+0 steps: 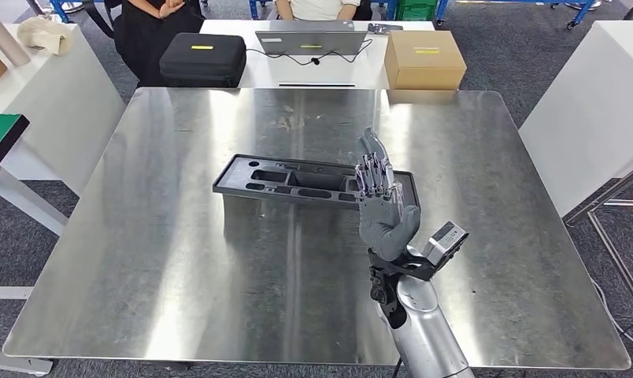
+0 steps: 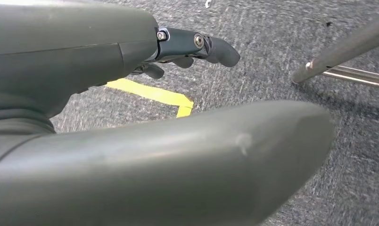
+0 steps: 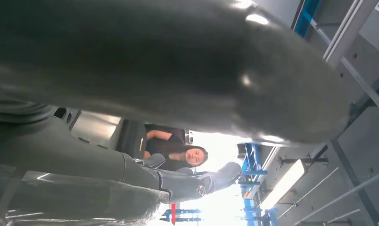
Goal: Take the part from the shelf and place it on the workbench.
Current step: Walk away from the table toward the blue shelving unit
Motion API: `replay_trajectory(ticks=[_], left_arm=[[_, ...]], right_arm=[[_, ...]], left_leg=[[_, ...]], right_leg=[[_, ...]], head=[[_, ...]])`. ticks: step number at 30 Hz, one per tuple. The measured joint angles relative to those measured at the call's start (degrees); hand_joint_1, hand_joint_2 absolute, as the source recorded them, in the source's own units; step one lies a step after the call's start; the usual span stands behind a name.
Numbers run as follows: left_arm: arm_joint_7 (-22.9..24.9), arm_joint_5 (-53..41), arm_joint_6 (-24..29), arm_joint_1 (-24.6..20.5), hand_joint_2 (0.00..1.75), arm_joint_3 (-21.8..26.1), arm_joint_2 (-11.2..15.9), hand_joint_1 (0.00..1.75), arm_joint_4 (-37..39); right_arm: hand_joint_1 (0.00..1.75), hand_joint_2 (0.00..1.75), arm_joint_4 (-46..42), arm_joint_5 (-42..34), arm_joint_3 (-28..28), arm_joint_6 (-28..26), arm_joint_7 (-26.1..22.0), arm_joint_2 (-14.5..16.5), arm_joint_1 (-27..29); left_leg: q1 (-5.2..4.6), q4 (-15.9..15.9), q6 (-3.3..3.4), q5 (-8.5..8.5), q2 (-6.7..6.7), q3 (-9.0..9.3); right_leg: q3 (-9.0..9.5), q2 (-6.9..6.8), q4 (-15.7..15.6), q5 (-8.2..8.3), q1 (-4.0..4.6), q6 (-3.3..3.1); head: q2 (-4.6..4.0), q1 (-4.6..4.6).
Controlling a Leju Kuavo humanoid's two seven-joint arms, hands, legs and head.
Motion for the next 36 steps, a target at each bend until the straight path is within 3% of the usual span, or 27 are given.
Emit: replay_trajectory(ticks=[2,4,6,8,9,10,12,14,16,18,19,21,23,24,25,26,28,30,31,33,34,36], left_arm=[[-0.22,0.01,-0.06,0.03,0.0,0.01,0.02,0.0,0.0],[-0.41,0.01,-0.16,-0.03,0.0,0.02,0.01,0.0,0.0],[-0.51,-0.02,-0.33,-0.15,0.0,0.02,0.01,0.0,0.0],[-0.53,-0.04,-0.45,-0.21,0.0,0.02,0.02,0.0,0.0],[-0.53,-0.03,-0.49,-0.21,0.0,0.02,0.02,0.0,0.0],[-0.53,-0.02,-0.52,-0.2,0.0,0.02,0.01,0.0,0.0],[-0.53,0.03,-0.57,-0.2,0.0,0.02,-0.05,0.0,0.0],[-0.55,0.08,-0.57,-0.19,0.0,0.02,-0.1,0.0,-0.01],[-0.57,0.09,-0.54,-0.14,0.0,0.02,-0.08,0.0,-0.01],[-0.6,0.09,-0.49,0.01,0.0,0.03,-0.05,0.0,0.01],[-0.6,0.09,-0.46,0.1,0.0,0.04,-0.05,0.0,0.02],[-0.61,0.09,-0.4,0.24,0.0,0.04,-0.05,0.0,0.02],[-0.6,0.08,-0.31,0.27,0.0,0.03,-0.07,0.0,0.02],[-0.6,0.07,-0.25,0.28,0.0,0.03,-0.06,0.0,0.02],[-0.6,0.07,-0.18,0.28,0.0,0.04,-0.05,0.0,0.02],[-0.59,0.07,-0.11,0.27,0.0,0.04,-0.05,0.0,0.02],[-0.58,0.05,-0.05,0.17,0.0,0.04,-0.04,0.0,0.02],[-0.57,0.01,-0.03,0.05,0.0,0.04,-0.03,0.0,0.02],[-0.57,-0.01,-0.01,0.03,0.0,0.04,-0.03,0.0,0.02],[-0.55,-0.02,0.05,0.08,0.0,0.04,-0.04,0.0,0.02],[-0.54,-0.03,0.07,0.07,0.0,0.04,-0.08,0.0,0.02],[-0.52,-0.08,0.11,-0.04,0.0,0.05,-0.15,0.0,0.01]], right_arm=[[0.0,0.0,0.14,0.0,0.03,-0.17,-0.09,-0.02,-0.06],[0.0,0.0,0.25,-0.01,0.05,-0.41,-0.28,-0.11,-0.12],[0.0,0.0,0.41,-0.06,0.05,-0.55,-0.49,-0.32,-0.17],[0.0,0.0,0.69,-0.13,0.05,-0.6,-0.58,-0.59,-0.08],[0.0,0.0,0.86,-0.16,0.05,-0.61,-0.6,-0.72,-0.03],[0.0,0.0,1.02,-0.18,0.05,-0.61,-0.6,-0.82,-0.02],[0.0,0.0,1.28,-0.21,0.05,-0.62,-0.62,-0.91,-0.17],[0.0,0.0,1.43,-0.25,0.09,-0.62,-0.65,-0.91,-0.49],[0.0,0.0,1.59,-0.32,0.16,-0.67,-0.74,-0.95,-0.76],[0.0,0.0,1.87,-0.44,0.27,-0.86,-0.83,-0.98,-0.86],[0.0,0.0,2.03,-0.48,0.36,-0.97,-0.85,-0.98,-0.93],[0.0,0.0,2.27,-0.51,0.52,-1.13,-0.93,-0.97,-1.06],[0.0,0.0,2.57,-0.54,0.68,-1.28,-1.0,-0.99,-1.08],[0.0,0.0,2.75,-0.55,0.76,-1.34,-1.01,-1.02,-1.07],[0.0,0.0,2.94,-0.56,0.84,-1.41,-1.02,-1.04,-1.07],[0.0,0.0,3.11,-0.56,0.89,-1.46,-1.03,-1.06,-1.08],[0.0,0.0,3.4,-0.58,0.92,-1.55,-1.06,-1.09,-1.14],[0.0,0.0,3.56,-0.61,0.98,-1.67,-1.19,-1.09,-1.34],[0.0,0.0,3.61,-0.62,1.05,-1.77,-1.28,-1.08,-1.46],[0.0,0.0,3.8,-0.61,1.25,-2.02,-1.45,-1.09,-1.64],[0.0,0.0,3.9,-0.6,1.32,-2.19,-1.54,-1.15,-1.7],[0.0,0.0,4.07,-0.57,1.37,-2.56,-1.73,-1.3,-1.76]], left_leg=[[-0.34,-0.35,0.66,0.35,-0.04,-0.14],[-0.26,-1.32,1.68,1.28,0.09,-0.12],[-0.16,-2.07,2.62,2.27,0.22,-0.52],[-0.32,-2.09,2.97,3.03,0.23,-1.53],[-0.38,-2.07,2.94,3.44,0.23,-2.09],[-0.42,-2.05,2.84,3.88,0.21,-2.67],[-0.42,-1.95,2.43,4.77,0.12,-3.73],[-0.57,-1.79,1.79,5.64,0.05,-4.62],[-0.7,-1.52,1.25,6.45,-0.03,-5.1],[-0.5,-1.24,0.71,6.79,-0.17,-5.5],[-0.32,-0.58,0.39,5.82,-0.15,-5.98],[0.05,3.69,-0.29,1.02,0.0,-7.59],[0.32,11.22,-0.86,-4.33,0.06,-9.49],[0.48,14.17,-1.12,-5.56,0.07,-9.8],[0.66,15.49,-1.34,-5.62,0.08,-9.25],[0.84,14.72,-1.49,-4.72,0.09,-7.63],[1.13,8.21,-1.56,-2.93,0.06,-1.97],[0.93,2.03,-1.13,-2.95,-0.16,2.37],[0.69,0.68,-0.84,-3.35,-0.27,3.1],[0.41,0.14,0.1,-2.59,-0.2,2.83],[0.37,-0.24,0.62,-2.02,-0.07,2.59],[0.35,-0.97,1.77,-0.51,0.23,1.6]], right_leg=[[-0.23,-0.03,-0.18,0.35,0.1,0.73],[-0.89,-0.11,0.67,-0.61,0.2,1.06],[-3.13,-0.18,5.77,-4.15,0.16,0.59],[-6.02,-0.18,13.55,-7.97,-0.01,0.31],[-6.6,-0.18,15.93,-8.9,-0.08,0.56],[-5.96,-0.18,15.94,-8.83,-0.16,1.05],[-1.33,-0.2,9.51,-6.69,-0.3,2.15],[3.73,-0.1,1.69,-5.0,-0.16,2.25],[4.91,0.11,-0.86,-4.45,0.0,1.78],[3.98,0.1,-0.52,-3.72,-0.33,1.17],[3.73,-0.01,-0.36,-3.32,-0.48,0.59],[2.91,-0.29,-0.36,-2.27,-0.81,-0.6],[1.6,-0.45,-0.3,-1.16,-0.66,-1.05],[0.9,-0.49,-0.25,-0.65,-0.62,-0.98],[0.17,-0.51,-0.16,-0.17,-0.59,-0.83],[-0.53,-0.5,0.0,0.25,-0.63,-0.66],[-1.79,-0.47,0.58,0.86,-0.71,-0.17],[-2.59,-0.49,1.01,1.47,-0.58,0.66],[-2.78,-0.51,1.02,1.81,-0.54,1.17],[-2.95,-0.53,0.83,2.44,-0.52,2.3],[-3.35,-0.51,1.15,2.08,-0.51,2.52],[-5.15,-0.45,4.77,-1.24,-0.38,1.95]], head=[[0.0,0.02],[-0.01,0.08],[-0.01,0.19],[0.0,0.25],[0.0,0.26],[0.01,0.27],[0.01,0.28],[0.01,0.21],[0.01,0.21],[0.0,0.25],[-0.01,0.17],[-0.01,0.05],[-0.01,-0.05],[0.0,-0.04],[0.0,-0.05],[0.0,-0.04],[0.0,-0.06],[0.0,0.02],[0.01,0.03],[0.0,0.1],[0.01,0.1],[0.01,0.27]])
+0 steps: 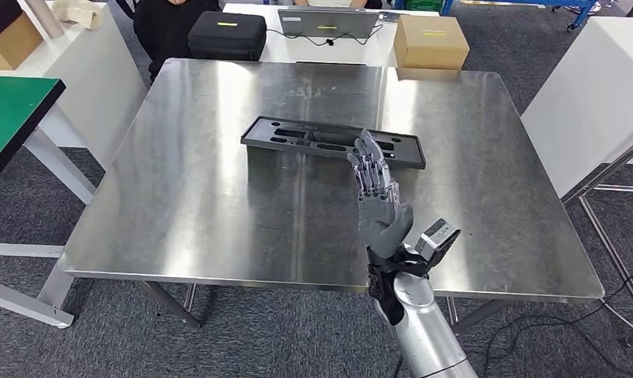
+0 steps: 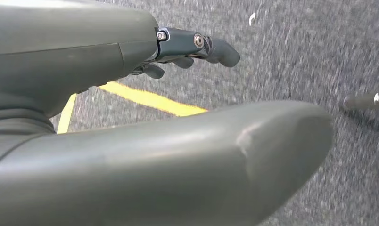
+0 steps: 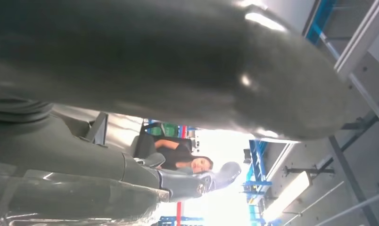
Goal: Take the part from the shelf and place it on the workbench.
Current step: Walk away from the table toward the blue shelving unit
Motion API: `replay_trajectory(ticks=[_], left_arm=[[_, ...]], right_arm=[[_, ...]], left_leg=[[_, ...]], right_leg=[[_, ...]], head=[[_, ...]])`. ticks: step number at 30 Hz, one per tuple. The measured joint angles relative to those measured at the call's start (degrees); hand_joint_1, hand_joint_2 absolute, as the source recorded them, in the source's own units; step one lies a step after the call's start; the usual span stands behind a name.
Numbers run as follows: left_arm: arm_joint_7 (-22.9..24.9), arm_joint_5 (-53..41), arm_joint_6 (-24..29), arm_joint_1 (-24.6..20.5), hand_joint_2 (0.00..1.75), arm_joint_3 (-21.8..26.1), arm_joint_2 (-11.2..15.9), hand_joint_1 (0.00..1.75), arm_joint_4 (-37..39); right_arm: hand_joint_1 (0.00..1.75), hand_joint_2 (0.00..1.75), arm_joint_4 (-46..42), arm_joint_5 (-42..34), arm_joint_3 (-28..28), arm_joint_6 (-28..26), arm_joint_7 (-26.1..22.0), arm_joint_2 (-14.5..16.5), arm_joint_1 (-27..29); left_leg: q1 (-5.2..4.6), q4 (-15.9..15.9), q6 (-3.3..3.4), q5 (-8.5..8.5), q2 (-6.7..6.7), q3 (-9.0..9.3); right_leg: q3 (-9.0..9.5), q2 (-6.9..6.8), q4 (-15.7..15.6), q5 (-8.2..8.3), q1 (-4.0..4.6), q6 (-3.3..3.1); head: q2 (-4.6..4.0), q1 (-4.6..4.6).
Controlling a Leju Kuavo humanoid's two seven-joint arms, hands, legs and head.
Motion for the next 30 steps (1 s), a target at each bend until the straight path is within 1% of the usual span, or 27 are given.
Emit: replay_trajectory(ticks=[2,3,4,5,6,7,8,9,10,11,12,13,14,15,16,17,18,19,20,21,22,24,25,26,28,29,30], left_arm=[[0.01,-0.07,0.03,-0.08,0.0,0.03,-0.02,0.0,-0.01],[0.01,-0.1,0.04,-0.08,0.0,0.05,-0.02,0.0,-0.01],[0.02,-0.17,0.04,-0.08,0.0,0.07,-0.02,0.0,-0.01],[0.04,-0.24,0.02,-0.08,0.0,0.08,-0.03,0.0,-0.01],[0.06,-0.31,-0.03,-0.08,0.0,0.08,-0.05,0.0,-0.01],[0.08,-0.36,-0.09,-0.09,0.0,0.08,-0.07,0.0,-0.01],[0.09,-0.39,-0.14,-0.1,0.0,0.09,-0.1,0.0,-0.01],[0.09,-0.41,-0.18,-0.08,0.0,0.1,-0.11,0.0,-0.01],[0.09,-0.43,-0.19,-0.07,0.0,0.13,-0.13,0.0,-0.01],[0.08,-0.44,-0.2,-0.04,0.0,0.15,-0.14,0.0,-0.01],[0.07,-0.44,-0.22,0.02,0.0,0.16,-0.12,0.0,0.0],[-0.01,-0.44,-0.23,0.07,0.0,0.17,-0.1,0.0,0.01],[-0.15,-0.44,-0.26,0.14,0.0,0.17,-0.09,0.0,0.02],[-0.36,-0.44,-0.26,0.23,0.0,0.17,-0.07,0.0,0.03],[-0.6,-0.44,-0.26,0.28,0.0,0.17,-0.07,0.0,0.03],[-0.83,-0.43,-0.25,0.32,0.0,0.18,-0.07,0.0,0.03],[-1.03,-0.41,-0.21,0.33,0.0,0.19,-0.07,0.0,0.03],[-1.15,-0.38,-0.15,0.34,0.0,0.2,-0.06,0.0,0.03],[-1.22,-0.34,-0.08,0.34,0.0,0.2,-0.05,0.0,0.03],[-1.25,-0.32,-0.01,0.33,0.0,0.21,-0.05,0.0,0.03],[-1.26,-0.3,0.03,0.27,0.0,0.21,-0.05,0.0,0.03],[-1.29,-0.3,0.07,0.06,0.0,0.21,-0.05,0.0,-0.01],[-1.32,-0.3,0.09,-0.03,0.0,0.21,-0.06,0.0,-0.03],[-1.34,-0.31,0.1,-0.09,0.0,0.21,-0.06,0.0,-0.04],[-1.36,-0.31,0.11,-0.14,0.0,0.21,-0.1,0.0,-0.03],[-1.37,-0.31,0.11,-0.2,0.0,0.21,-0.14,0.0,-0.03],[-1.37,-0.3,0.12,-0.25,0.0,0.22,-0.17,0.0,-0.03]], right_arm=[[0.0,0.0,0.15,0.03,0.02,-0.27,-0.11,-0.16,0.01],[0.0,0.0,0.24,0.08,0.03,-0.42,-0.14,-0.26,0.04],[0.0,0.0,0.34,0.23,0.03,-0.67,-0.14,-0.36,0.07],[0.0,0.0,0.44,0.49,0.03,-1.04,-0.16,-0.45,0.09],[0.0,0.0,0.5,0.82,0.03,-1.51,-0.19,-0.54,0.1],[0.0,0.0,0.52,1.15,0.03,-2.0,-0.22,-0.64,0.1],[0.0,0.0,0.52,1.41,0.03,-2.38,-0.25,-0.73,0.09],[0.0,0.0,0.51,1.58,0.03,-2.63,-0.29,-0.81,0.14],[0.0,0.0,0.49,1.69,0.03,-2.78,-0.31,-0.88,0.21],[0.0,0.0,0.48,1.79,0.03,-2.86,-0.32,-0.98,0.31],[0.0,0.0,0.49,1.87,0.03,-2.99,-0.34,-1.08,0.45],[0.0,0.0,0.5,2.0,0.03,-3.22,-0.36,-1.18,0.56],[0.0,0.0,0.51,2.18,0.03,-3.55,-0.38,-1.27,0.68],[0.0,0.0,0.52,2.4,0.03,-3.96,-0.45,-1.35,0.85],[0.0,0.0,0.52,2.67,0.03,-4.43,-0.6,-1.48,1.07],[0.0,0.0,0.52,2.99,0.02,-4.94,-0.83,-1.69,1.45],[0.0,0.0,0.51,3.38,0.02,-5.51,-1.08,-1.95,1.94],[0.0,0.0,0.47,3.8,0.01,-6.09,-1.3,-2.24,2.52],[0.0,0.0,0.39,4.23,0.01,-6.62,-1.46,-2.5,3.13],[0.0,0.0,0.25,4.62,0.01,-7.07,-1.54,-2.72,3.65],[0.0,0.0,0.05,4.89,0.01,-7.36,-1.6,-2.89,4.05],[0.0,0.0,-0.5,5.16,-0.01,-7.64,-1.68,-3.17,4.53],[0.0,0.0,-0.73,5.24,-0.02,-7.69,-1.72,-3.26,4.63],[0.0,0.0,-0.97,5.31,-0.02,-7.74,-1.75,-3.32,4.72],[0.0,0.0,-1.26,5.42,-0.01,-7.86,-1.79,-3.46,4.89],[0.0,0.0,-1.39,5.44,-0.01,-7.93,-1.79,-3.59,4.98],[0.0,0.0,-1.47,5.44,-0.01,-8.0,-1.8,-3.75,5.05]], left_leg=[[-0.35,-0.02,0.52,1.34,0.1,-1.7],[-0.5,0.0,0.56,1.98,0.12,-2.58],[-0.63,0.02,0.56,2.68,0.15,-3.48],[-0.75,0.04,0.51,3.37,0.17,-4.35],[-0.84,0.05,0.41,4.01,0.15,-5.12],[-0.91,0.09,0.25,4.66,0.12,-5.82],[-1.05,0.13,0.02,5.27,0.08,-6.41],[-1.13,0.07,-0.27,5.91,0.06,-6.76],[-1.16,-0.04,-0.56,6.54,0.06,-6.93],[-1.15,-0.25,-0.91,7.18,0.07,-7.04],[-1.07,-0.47,-1.26,7.75,0.06,-7.12],[-0.92,-0.32,-1.61,7.51,0.0,-7.43],[-0.75,0.5,-1.95,6.16,-0.06,-7.89],[-0.58,2.32,-2.24,3.69,-0.11,-8.5],[-0.36,5.26,-2.52,0.48,-0.13,-9.25],[-0.19,9.1,-2.82,-2.48,-0.13,-10.0],[-0.04,12.84,-3.11,-4.33,-0.13,-10.52],[0.1,15.59,-3.34,-4.84,-0.13,-10.55],[0.24,16.67,-3.48,-4.13,-0.12,-9.74],[0.38,15.49,-3.52,-2.73,-0.11,-7.81],[0.49,12.53,-3.48,-1.83,-0.13,-5.04],[0.37,5.23,-3.06,-2.49,-0.23,0.51],[0.16,2.93,-2.7,-3.25,-0.31,1.93],[-0.11,1.88,-2.3,-3.57,-0.36,2.38],[-0.33,1.25,-1.31,-2.28,-0.21,1.81],[-0.3,0.73,-0.71,-1.38,-0.07,1.36],[-0.21,0.2,-0.21,-0.33,0.09,0.7]], right_leg=[[-2.5,0.05,7.68,-4.94,-0.04,-0.82],[-3.2,0.06,11.21,-6.34,-0.04,-0.76],[-3.14,0.06,13.37,-6.61,-0.03,-0.39],[-2.06,0.06,13.53,-5.78,0.02,0.16],[0.06,0.06,11.44,-4.4,0.08,0.6],[3.09,0.06,7.66,-3.38,0.16,0.73],[6.54,0.04,2.86,-3.31,0.37,0.47],[9.23,0.06,-1.22,-3.68,0.63,0.0],[10.84,0.09,-4.15,-4.21,0.87,-0.44],[11.32,0.14,-5.55,-4.47,1.14,-0.81],[10.81,0.16,-5.7,-4.06,0.99,-1.17],[10.37,0.12,-5.75,-3.52,0.69,-1.59],[9.96,0.05,-5.77,-2.9,0.4,-2.27],[9.52,-0.04,-5.84,-2.16,0.07,-2.85],[8.99,-0.1,-5.79,-1.44,0.05,-3.25],[8.21,-0.13,-5.69,-0.7,0.12,-3.48],[7.36,-0.16,-5.54,-0.02,0.2,-3.44],[6.4,-0.18,-5.31,0.58,0.25,-3.32],[5.37,-0.2,-4.97,1.11,0.28,-3.14],[4.34,-0.18,-4.54,1.55,0.25,-2.93],[3.4,-0.13,-4.04,1.96,0.23,-2.68],[2.03,-0.02,-3.34,2.76,0.33,-1.94],[1.8,0.0,-3.25,3.19,0.36,-1.5],[1.68,-0.01,-3.37,3.69,0.35,-1.01],[1.46,0.01,-3.59,4.42,0.34,-0.23],[0.92,0.05,-2.97,3.67,0.42,-0.25],[0.02,0.08,-1.37,1.86,0.5,-0.57]], head=[[0.0,0.11],[0.0,0.11],[0.0,0.11],[0.0,0.13],[0.0,0.12],[0.01,0.12],[0.0,0.13],[0.0,0.04],[-0.01,0.0],[-0.01,-0.07],[-0.01,-0.14],[-0.01,-0.13],[-0.01,-0.18],[-0.01,-0.24],[-0.01,-0.3],[-0.01,-0.34],[-0.01,-0.38],[-0.01,-0.37],[-0.01,-0.38],[-0.01,-0.39],[0.0,-0.39],[0.0,-0.32],[0.0,-0.27],[0.0,-0.26],[-0.01,-0.29],[-0.01,-0.29],[-0.01,-0.22]])
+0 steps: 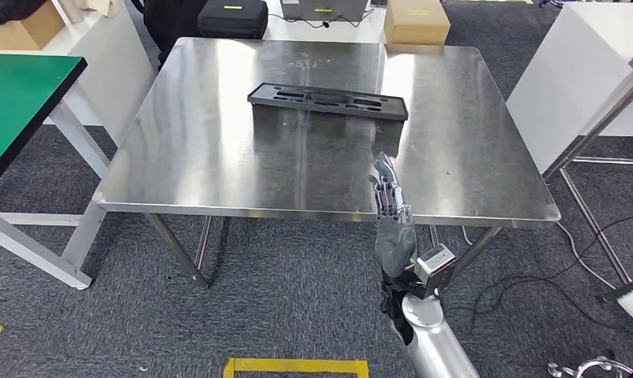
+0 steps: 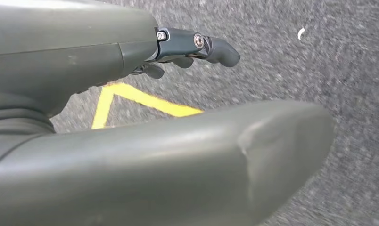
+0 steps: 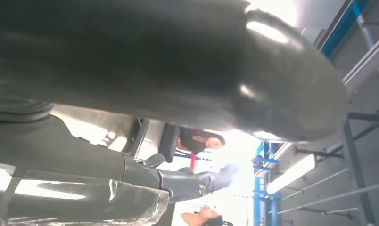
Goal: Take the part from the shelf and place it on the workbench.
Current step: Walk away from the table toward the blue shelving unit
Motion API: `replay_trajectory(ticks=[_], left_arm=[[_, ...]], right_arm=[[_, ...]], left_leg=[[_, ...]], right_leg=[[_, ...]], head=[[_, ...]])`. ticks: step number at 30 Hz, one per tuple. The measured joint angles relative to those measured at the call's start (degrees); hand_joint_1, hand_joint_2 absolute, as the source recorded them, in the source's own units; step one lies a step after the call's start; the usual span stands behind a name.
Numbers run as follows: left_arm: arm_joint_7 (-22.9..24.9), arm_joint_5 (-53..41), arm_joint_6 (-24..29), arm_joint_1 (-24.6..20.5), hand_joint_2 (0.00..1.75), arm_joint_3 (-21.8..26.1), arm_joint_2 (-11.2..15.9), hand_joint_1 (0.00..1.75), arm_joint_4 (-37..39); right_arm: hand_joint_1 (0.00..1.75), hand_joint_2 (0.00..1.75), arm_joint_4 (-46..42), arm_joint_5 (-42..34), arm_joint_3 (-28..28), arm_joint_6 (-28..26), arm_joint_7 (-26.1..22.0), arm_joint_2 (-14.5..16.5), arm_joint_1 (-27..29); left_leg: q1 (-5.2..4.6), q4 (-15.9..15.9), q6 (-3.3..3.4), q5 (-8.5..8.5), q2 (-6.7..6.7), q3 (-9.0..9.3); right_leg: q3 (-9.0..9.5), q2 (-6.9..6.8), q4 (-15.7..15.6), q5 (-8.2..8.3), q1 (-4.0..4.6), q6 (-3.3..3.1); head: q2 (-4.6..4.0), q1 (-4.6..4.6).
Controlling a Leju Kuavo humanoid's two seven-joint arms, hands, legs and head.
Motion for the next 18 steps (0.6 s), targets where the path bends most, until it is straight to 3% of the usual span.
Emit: replay_trajectory(ticks=[2,3,4,5,6,7,8,9,10,11,13,14,15,16,18], left_arm=[[-0.01,0.01,0.01,-0.06,0.0,0.01,-0.03,0.0,0.0],[-0.02,0.02,0.02,-0.07,0.0,0.02,-0.03,0.0,0.0],[-0.02,0.01,0.02,-0.07,0.0,0.02,-0.03,0.0,0.0],[-0.02,0.01,0.02,-0.07,0.0,0.02,-0.04,0.0,0.0],[-0.02,0.01,0.02,-0.07,0.0,0.02,-0.07,0.0,0.0],[-0.02,0.02,0.04,-0.06,0.0,0.02,-0.09,0.0,0.0],[-0.01,0.02,0.14,-0.07,0.0,0.02,-0.11,0.0,-0.02],[0.0,0.05,0.32,-0.08,0.0,0.03,-0.13,0.0,-0.03],[0.02,0.13,0.59,-0.09,0.0,0.06,-0.14,0.0,-0.05],[0.05,0.24,0.86,-0.08,0.0,0.11,-0.13,0.0,-0.06],[0.14,0.61,1.18,0.16,0.0,0.27,-0.09,0.0,-0.03],[0.16,0.82,1.22,0.32,0.0,0.43,-0.04,0.0,-0.01],[0.15,1.04,1.24,0.51,0.0,0.64,-0.01,0.0,0.01],[0.09,1.25,1.26,0.64,0.0,0.9,0.02,0.0,0.02],[-0.05,1.54,1.28,0.7,0.0,1.38,0.04,0.0,0.02]], right_arm=[[0.0,0.0,-0.07,0.0,0.0,-0.09,-0.01,-0.29,0.07],[0.0,0.0,-0.08,0.0,0.0,-0.1,-0.01,-0.41,0.13],[0.0,0.0,-0.09,0.0,0.0,-0.11,-0.01,-0.52,0.22],[0.0,0.0,-0.09,0.0,0.0,-0.11,-0.01,-0.61,0.3],[0.0,0.0,-0.09,0.02,0.0,-0.13,-0.01,-0.68,0.35],[0.0,0.0,-0.13,0.12,0.0,-0.22,0.02,-0.73,0.37],[0.0,0.0,-0.22,0.34,0.0,-0.42,0.14,-0.74,0.36],[0.0,0.0,-0.43,0.7,0.0,-0.74,0.29,-0.73,0.35],[0.0,0.0,-0.63,1.18,0.0,-1.17,0.48,-0.71,0.44],[0.0,0.0,-0.81,1.63,0.0,-1.59,0.65,-0.69,0.57],[0.0,0.0,-0.92,2.25,0.0,-2.16,0.83,-0.66,1.07],[0.0,0.0,-0.9,2.4,0.0,-2.27,0.88,-0.58,1.29],[0.0,0.0,-0.88,2.52,0.0,-2.3,0.94,-0.43,1.47],[0.0,0.0,-0.86,2.62,0.0,-2.26,1.01,-0.21,1.54],[0.0,0.0,-0.78,2.74,0.0,-1.94,1.32,0.28,1.53]], left_leg=[[0.03,-0.48,0.54,1.98,0.12,-1.93],[-0.02,-0.46,0.51,2.88,0.15,-3.08],[-0.05,-0.43,0.43,3.8,0.19,-4.25],[-0.07,-0.4,0.3,4.72,0.24,-5.44],[-0.07,-0.37,0.11,5.65,0.29,-6.62],[-0.05,-0.34,-0.13,6.58,0.31,-7.72],[-0.11,-0.28,-0.44,7.42,0.29,-8.64],[-0.2,-0.21,-0.78,8.23,0.25,-9.33],[-0.3,-0.38,-1.12,9.11,0.22,-9.65],[-0.36,-0.67,-1.41,10.02,0.18,-9.75],[-0.18,-1.59,-1.9,11.56,0.11,-9.78],[-0.02,-1.25,-2.12,10.82,0.07,-10.11],[0.12,0.36,-2.39,8.58,0.03,-10.74],[0.26,3.43,-2.66,5.15,0.02,-11.65],[0.29,12.23,-3.14,-1.67,-0.01,-13.47]], right_leg=[[-2.26,0.03,6.54,-5.64,-0.04,-0.91],[-3.12,0.03,10.46,-7.78,-0.12,-0.93],[-3.31,0.03,13.67,-8.67,-0.18,-0.55],[-2.73,0.04,15.38,-8.23,-0.23,0.13],[-1.18,0.03,15.17,-6.91,-0.29,0.89],[1.37,0.03,12.93,-5.59,-0.38,1.43],[4.99,0.03,8.86,-5.25,-0.42,1.51],[8.77,0.06,3.64,-6.05,-0.28,1.17],[11.42,0.13,-0.5,-7.04,-0.14,0.69],[13.01,0.2,-3.36,-7.91,0.07,0.21],[12.44,0.21,-4.3,-7.3,-0.1,-0.59],[11.88,0.1,-4.23,-6.64,-0.33,-1.18],[11.19,-0.04,-4.2,-5.84,-0.57,-1.89],[10.52,-0.16,-4.19,-4.97,-0.76,-2.53],[8.9,-0.27,-4.11,-3.26,-0.49,-3.13]], head=[[0.0,0.14],[0.01,0.18],[0.01,0.2],[0.01,0.21],[0.01,0.21],[0.01,0.21],[0.02,0.22],[0.02,0.25],[0.02,0.18],[0.02,0.11],[0.01,-0.11],[0.01,-0.15],[0.0,-0.19],[0.0,-0.23],[0.0,-0.24]])
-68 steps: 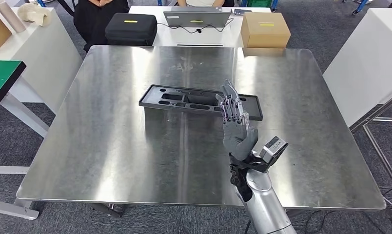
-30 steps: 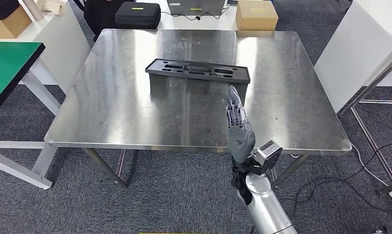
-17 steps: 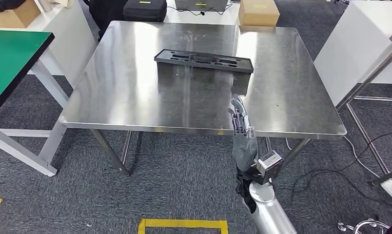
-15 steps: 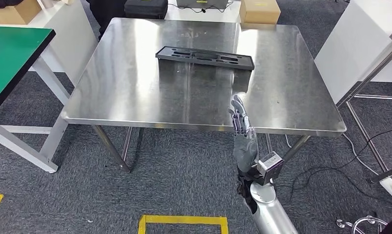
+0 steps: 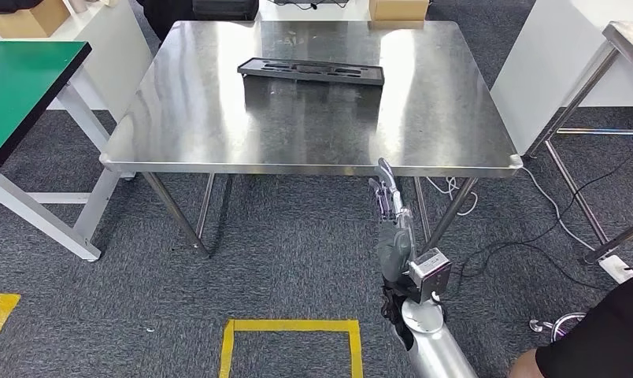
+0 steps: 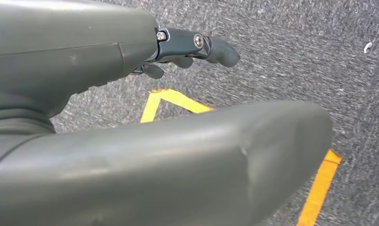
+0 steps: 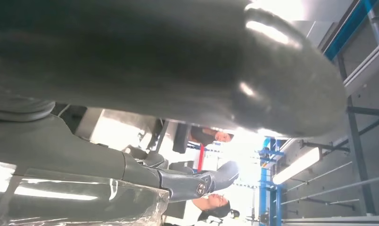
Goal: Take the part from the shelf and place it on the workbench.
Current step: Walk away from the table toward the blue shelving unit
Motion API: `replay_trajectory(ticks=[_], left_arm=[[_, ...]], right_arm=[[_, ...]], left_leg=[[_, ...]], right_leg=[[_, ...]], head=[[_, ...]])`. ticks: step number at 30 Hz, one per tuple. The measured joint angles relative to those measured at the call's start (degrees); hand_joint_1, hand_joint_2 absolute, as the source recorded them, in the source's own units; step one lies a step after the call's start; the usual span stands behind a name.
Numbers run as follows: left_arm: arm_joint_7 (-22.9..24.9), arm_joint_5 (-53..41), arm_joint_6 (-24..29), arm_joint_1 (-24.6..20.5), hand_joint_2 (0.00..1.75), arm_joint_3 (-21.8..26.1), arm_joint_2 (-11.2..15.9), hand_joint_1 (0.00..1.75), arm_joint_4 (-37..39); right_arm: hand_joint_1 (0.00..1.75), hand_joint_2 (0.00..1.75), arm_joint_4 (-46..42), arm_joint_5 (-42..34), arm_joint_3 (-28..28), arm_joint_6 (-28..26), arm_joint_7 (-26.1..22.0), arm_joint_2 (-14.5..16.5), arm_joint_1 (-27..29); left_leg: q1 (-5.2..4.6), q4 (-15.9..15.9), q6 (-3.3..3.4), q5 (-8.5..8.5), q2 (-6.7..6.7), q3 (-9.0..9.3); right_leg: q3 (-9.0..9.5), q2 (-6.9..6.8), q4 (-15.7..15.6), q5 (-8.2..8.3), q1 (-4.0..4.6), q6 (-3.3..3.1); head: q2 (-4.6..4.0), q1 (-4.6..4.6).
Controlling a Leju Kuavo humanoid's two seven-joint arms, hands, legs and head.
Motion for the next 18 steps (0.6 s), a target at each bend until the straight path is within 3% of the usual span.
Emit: replay_trajectory(ticks=[1,2,3,5,7,8,9,11,12,13,15,16,17,18], left_arm=[[-0.04,0.09,0.07,-0.02,0.0,0.16,0.01,0.0,0.0],[-0.06,0.19,0.17,-0.04,0.0,0.3,0.02,0.0,0.0],[-0.06,0.27,0.33,-0.05,0.0,0.42,0.02,0.0,-0.01],[-0.09,0.47,0.66,-0.16,0.0,0.7,0.02,0.0,-0.05],[-0.36,0.56,0.83,-0.41,0.0,1.09,0.05,0.0,-0.16],[-0.56,0.55,0.8,-0.52,0.0,1.25,0.07,0.0,-0.2],[-0.74,0.51,0.75,-0.56,0.0,1.38,0.07,0.0,-0.21],[-0.92,0.46,0.6,-0.46,0.0,1.56,-0.01,0.0,-0.19],[-0.92,0.44,0.54,-0.43,0.0,1.64,-0.04,0.0,-0.19],[-0.9,0.41,0.49,-0.43,0.0,1.7,-0.06,0.0,-0.19],[-0.84,0.27,0.46,-0.49,0.0,1.83,-0.04,0.0,-0.2],[-0.82,0.21,0.46,-0.48,0.0,1.91,-0.04,0.0,-0.19],[-0.82,0.16,0.46,-0.47,0.0,1.98,-0.06,0.0,-0.19],[-0.81,0.13,0.46,-0.46,0.0,2.04,-0.09,0.0,-0.18]], right_arm=[[0.0,0.0,0.07,0.03,0.0,0.25,0.28,0.22,-0.05],[0.0,0.0,0.15,0.07,0.0,0.46,0.62,0.42,-0.15],[0.0,0.0,0.21,0.12,0.0,0.61,1.02,0.6,-0.31],[0.0,0.0,0.3,0.14,-0.01,0.66,2.04,0.89,-0.68],[0.0,0.0,0.46,-0.05,-0.2,0.42,2.4,0.96,-0.73],[0.0,0.0,0.65,-0.17,-0.45,0.23,2.08,0.9,-0.55],[0.0,0.0,0.9,-0.23,-0.81,-0.02,1.57,0.79,-0.2],[0.0,0.0,1.57,-0.09,-1.85,-0.9,0.6,0.42,0.87],[0.0,0.0,1.93,0.14,-2.5,-1.57,0.35,0.2,1.54],[0.0,0.0,2.28,0.53,-3.24,-2.37,0.25,-0.03,2.25],[0.0,0.0,3.2,2.18,-5.01,-4.48,0.61,-0.35,3.79],[0.0,0.0,3.79,3.21,-5.94,-5.52,0.82,-0.43,4.6],[0.0,0.0,4.43,4.17,-6.85,-6.39,0.98,-0.49,5.35],[0.0,0.0,5.02,4.82,-7.61,-6.93,1.01,-0.5,5.99]], left_leg=[[0.01,3.73,-0.15,-1.5,0.0,-0.33],[0.02,5.81,-0.19,-1.6,0.01,0.17],[0.02,5.83,-0.08,-0.73,0.01,1.71],[-0.05,0.07,0.62,0.84,-0.13,7.87],[-0.35,-8.34,1.51,-0.29,-0.33,14.71],[-0.56,-11.01,1.89,-1.09,-0.4,16.59],[-0.8,-12.38,2.18,-1.32,-0.38,17.23],[-0.8,-13.26,2.88,-0.08,-0.14,16.36],[-0.73,-13.68,3.34,0.89,0.02,15.63],[-0.6,-14.04,3.69,1.89,0.18,14.68],[-0.63,-14.11,4.04,3.7,0.29,12.57],[-0.63,-14.08,3.94,4.56,0.32,11.55],[-0.62,-14.03,3.81,5.47,0.35,10.48],[-0.6,-13.97,3.62,6.37,0.4,9.42]], right_leg=[[-0.88,-0.01,0.08,0.8,0.11,0.02],[-1.85,-0.02,0.19,1.53,0.19,0.1],[-2.8,0.01,0.32,2.2,0.26,0.23],[-4.34,0.12,0.59,3.37,0.37,0.57],[-5.28,0.09,0.81,4.38,0.73,1.18],[-5.57,-0.02,0.84,4.93,0.8,1.59],[-5.81,-0.15,0.77,5.48,0.89,2.05],[-6.5,-0.22,0.97,5.79,0.91,2.65],[-7.31,-0.13,2.16,4.53,0.94,2.52],[-8.49,-0.01,4.46,2.3,0.92,2.21],[-11.1,0.17,12.11,-3.28,0.61,1.71],[-11.89,0.2,15.93,-4.81,0.45,1.99],[-12.0,0.21,18.68,-5.01,0.26,2.66],[-11.15,0.21,19.51,-4.04,0.06,3.55]], head=[[0.0,0.01],[0.0,0.0],[0.0,0.0],[0.01,-0.03],[0.01,0.01],[0.01,0.03],[0.0,0.05],[0.01,0.04],[0.01,0.11],[0.01,0.18],[0.01,0.32],[0.01,0.34],[0.0,0.36],[0.0,0.39]])
